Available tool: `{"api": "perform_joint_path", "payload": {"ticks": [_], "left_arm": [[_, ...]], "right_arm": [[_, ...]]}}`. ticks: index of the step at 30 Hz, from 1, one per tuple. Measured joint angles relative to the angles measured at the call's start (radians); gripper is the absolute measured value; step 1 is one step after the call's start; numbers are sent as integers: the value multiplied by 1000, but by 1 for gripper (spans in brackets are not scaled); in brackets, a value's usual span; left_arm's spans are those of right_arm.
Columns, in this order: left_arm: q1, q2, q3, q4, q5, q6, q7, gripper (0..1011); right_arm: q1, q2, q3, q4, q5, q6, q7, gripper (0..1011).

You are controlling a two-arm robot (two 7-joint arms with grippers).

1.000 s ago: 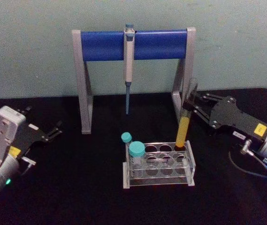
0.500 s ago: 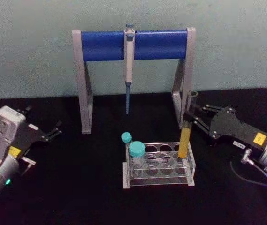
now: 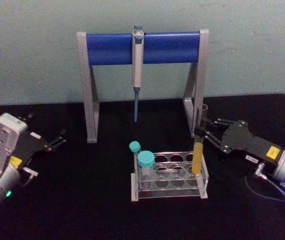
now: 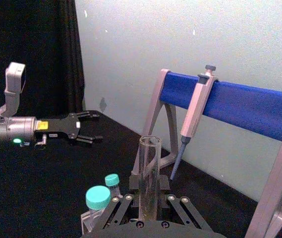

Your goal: Pick up the test tube from the test tube rack, shake it, then place it back into the test tube rack.

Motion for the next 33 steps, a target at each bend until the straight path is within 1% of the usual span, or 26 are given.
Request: {"api": "perform_joint_path", "payload": {"ticks": [20, 33], "left_arm": [[0, 0, 0, 0, 0, 0, 0, 1001], [0, 0, 0, 0, 0, 0, 0, 1001]], "right_arm": [[24, -15, -26, 52, -35, 13, 6, 228], [27, -27, -30, 80, -38, -3, 19, 229]]}}
